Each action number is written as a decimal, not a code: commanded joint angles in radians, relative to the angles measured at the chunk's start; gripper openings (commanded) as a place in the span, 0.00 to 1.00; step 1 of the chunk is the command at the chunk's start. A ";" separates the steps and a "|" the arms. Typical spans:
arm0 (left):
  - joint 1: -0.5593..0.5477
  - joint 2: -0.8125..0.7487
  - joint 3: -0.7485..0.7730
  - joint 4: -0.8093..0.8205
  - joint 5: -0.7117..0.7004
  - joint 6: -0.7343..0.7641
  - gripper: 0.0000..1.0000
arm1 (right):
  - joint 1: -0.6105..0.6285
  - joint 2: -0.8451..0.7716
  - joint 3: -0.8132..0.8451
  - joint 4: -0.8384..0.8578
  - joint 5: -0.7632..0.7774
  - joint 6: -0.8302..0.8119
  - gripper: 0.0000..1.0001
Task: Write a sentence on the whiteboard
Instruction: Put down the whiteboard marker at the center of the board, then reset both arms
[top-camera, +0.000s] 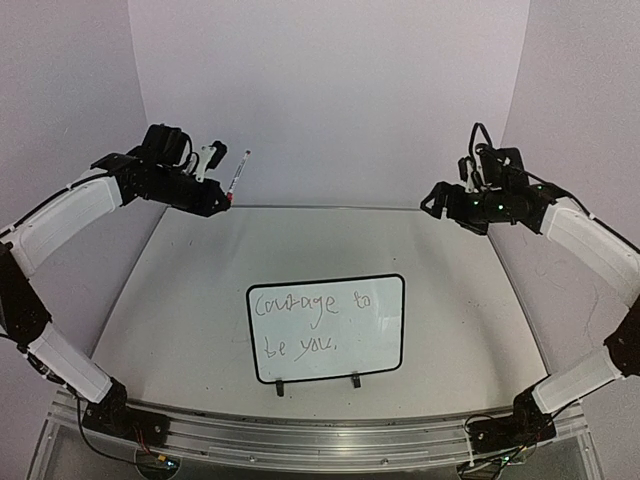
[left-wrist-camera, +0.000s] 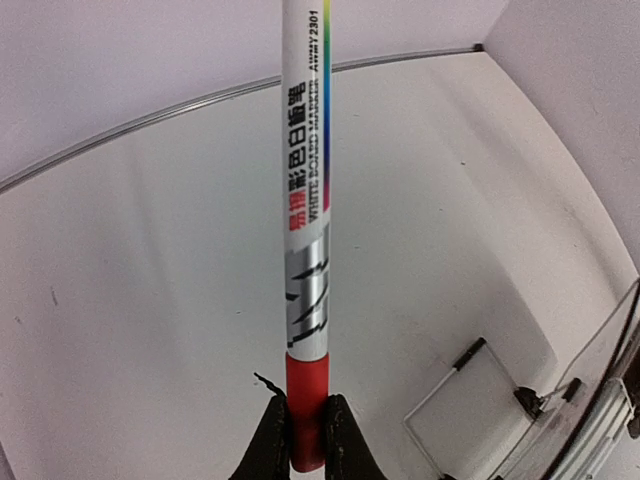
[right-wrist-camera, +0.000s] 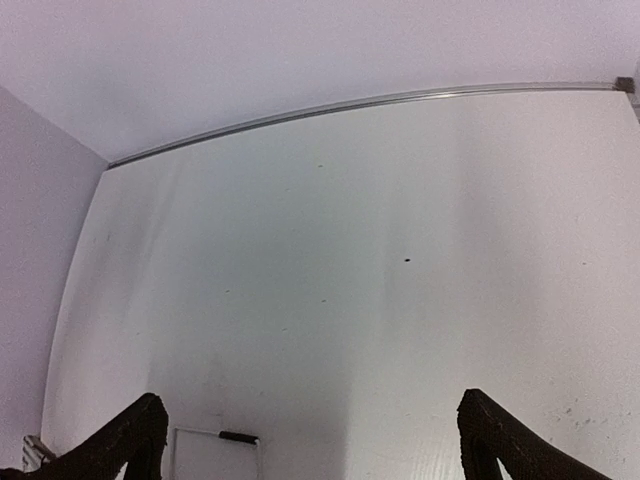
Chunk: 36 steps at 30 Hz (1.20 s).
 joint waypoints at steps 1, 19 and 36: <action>0.125 0.071 -0.054 0.004 -0.039 -0.023 0.00 | -0.073 -0.014 -0.065 0.091 0.080 -0.018 0.97; 0.209 0.473 -0.040 0.074 -0.077 -0.026 0.17 | -0.088 -0.081 -0.245 0.203 0.162 -0.119 0.98; 0.290 0.299 -0.174 0.266 -0.081 -0.149 0.88 | -0.127 -0.063 -0.294 0.297 0.153 -0.156 0.98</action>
